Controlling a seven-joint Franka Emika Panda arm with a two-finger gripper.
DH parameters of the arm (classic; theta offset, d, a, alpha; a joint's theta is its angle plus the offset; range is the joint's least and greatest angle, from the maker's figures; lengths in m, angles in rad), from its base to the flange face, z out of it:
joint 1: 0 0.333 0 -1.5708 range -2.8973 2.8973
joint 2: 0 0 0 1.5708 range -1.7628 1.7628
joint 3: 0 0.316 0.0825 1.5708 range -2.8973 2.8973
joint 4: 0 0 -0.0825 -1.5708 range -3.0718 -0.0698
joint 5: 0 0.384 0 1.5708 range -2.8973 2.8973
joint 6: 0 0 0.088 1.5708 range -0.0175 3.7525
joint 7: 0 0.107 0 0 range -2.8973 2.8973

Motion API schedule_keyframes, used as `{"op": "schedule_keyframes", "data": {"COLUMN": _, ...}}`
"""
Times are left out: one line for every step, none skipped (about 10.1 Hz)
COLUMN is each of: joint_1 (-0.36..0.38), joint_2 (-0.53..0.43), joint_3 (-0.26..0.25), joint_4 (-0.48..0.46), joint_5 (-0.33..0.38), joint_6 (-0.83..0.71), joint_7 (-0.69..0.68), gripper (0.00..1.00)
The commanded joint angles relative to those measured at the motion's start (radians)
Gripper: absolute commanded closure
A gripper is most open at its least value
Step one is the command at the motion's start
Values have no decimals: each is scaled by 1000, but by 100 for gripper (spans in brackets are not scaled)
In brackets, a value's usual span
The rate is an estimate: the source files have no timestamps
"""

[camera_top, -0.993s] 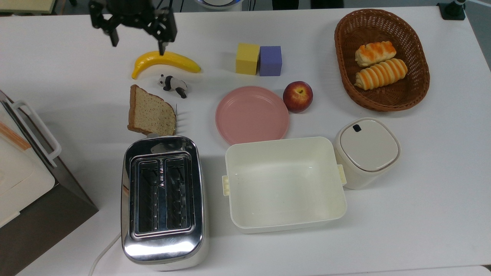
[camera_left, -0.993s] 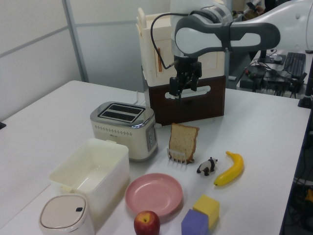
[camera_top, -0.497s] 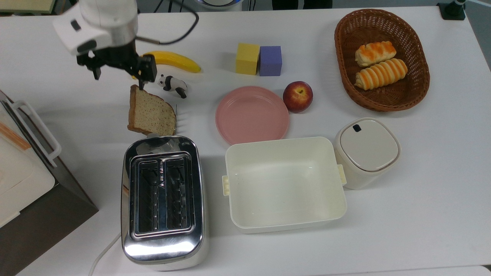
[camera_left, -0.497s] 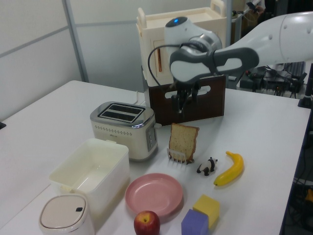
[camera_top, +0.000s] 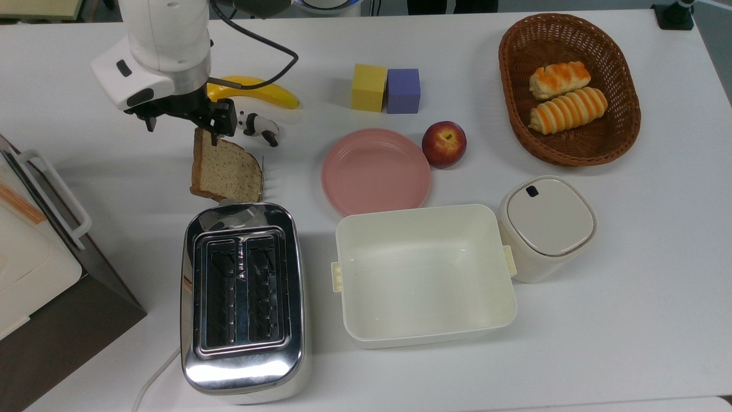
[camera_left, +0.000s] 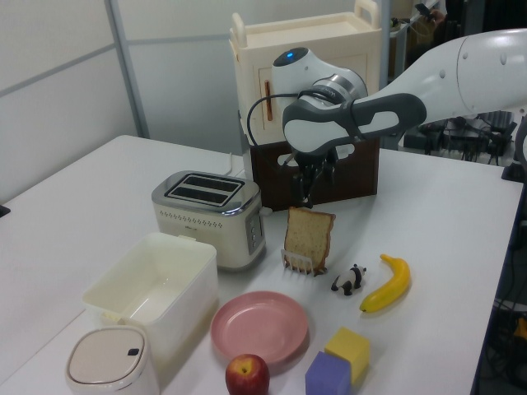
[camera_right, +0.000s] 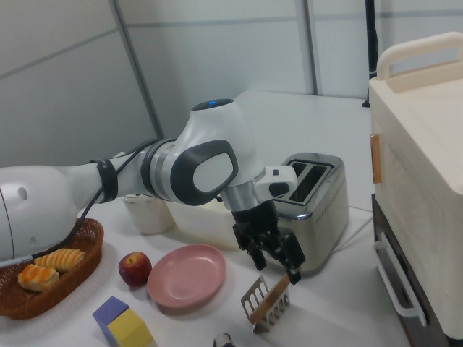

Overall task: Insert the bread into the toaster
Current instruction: 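Close the gripper on the crust edge of the bread slice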

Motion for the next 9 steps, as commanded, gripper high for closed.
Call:
{"op": "schedule_keyframes", "data": {"joint_1": 5, "joint_2": 11, "joint_3": -5, "joint_4": -37, "joint_5": -16, "joint_6": 13, "joint_7": 35, "gripper": 0}}
{"op": "schedule_keyframes", "data": {"joint_1": 5, "joint_2": 14, "joint_3": -6, "joint_4": -38, "joint_5": -16, "joint_6": 13, "joint_7": 35, "gripper": 0}}
{"op": "schedule_keyframes", "data": {"joint_1": 5, "joint_2": 17, "joint_3": -6, "joint_4": -40, "joint_5": -16, "joint_6": 14, "joint_7": 35, "gripper": 0}}
{"op": "schedule_keyframes", "data": {"joint_1": 5, "joint_2": 31, "joint_3": -5, "joint_4": -40, "joint_5": -16, "joint_6": 14, "joint_7": 35, "gripper": 0}}
{"op": "schedule_keyframes", "data": {"joint_1": 5, "joint_2": 34, "joint_3": -6, "joint_4": -40, "joint_5": -16, "joint_6": 14, "joint_7": 35, "gripper": 0}}
{"op": "schedule_keyframes", "data": {"joint_1": 5, "joint_2": 37, "joint_3": -6, "joint_4": -40, "joint_5": -16, "joint_6": 14, "joint_7": 35, "gripper": 0}}
{"op": "schedule_keyframes", "data": {"joint_1": 0, "joint_2": 46, "joint_3": -8, "joint_4": -40, "joint_5": -16, "joint_6": 14, "joint_7": 35, "gripper": 0}}
{"op": "schedule_keyframes", "data": {"joint_1": -4, "joint_2": 58, "joint_3": -8, "joint_4": -40, "joint_5": -16, "joint_6": 16, "joint_7": 35, "gripper": 0}}
{"op": "schedule_keyframes", "data": {"joint_1": -6, "joint_2": 61, "joint_3": -8, "joint_4": -40, "joint_5": -16, "joint_6": 16, "joint_7": 35, "gripper": 0}}
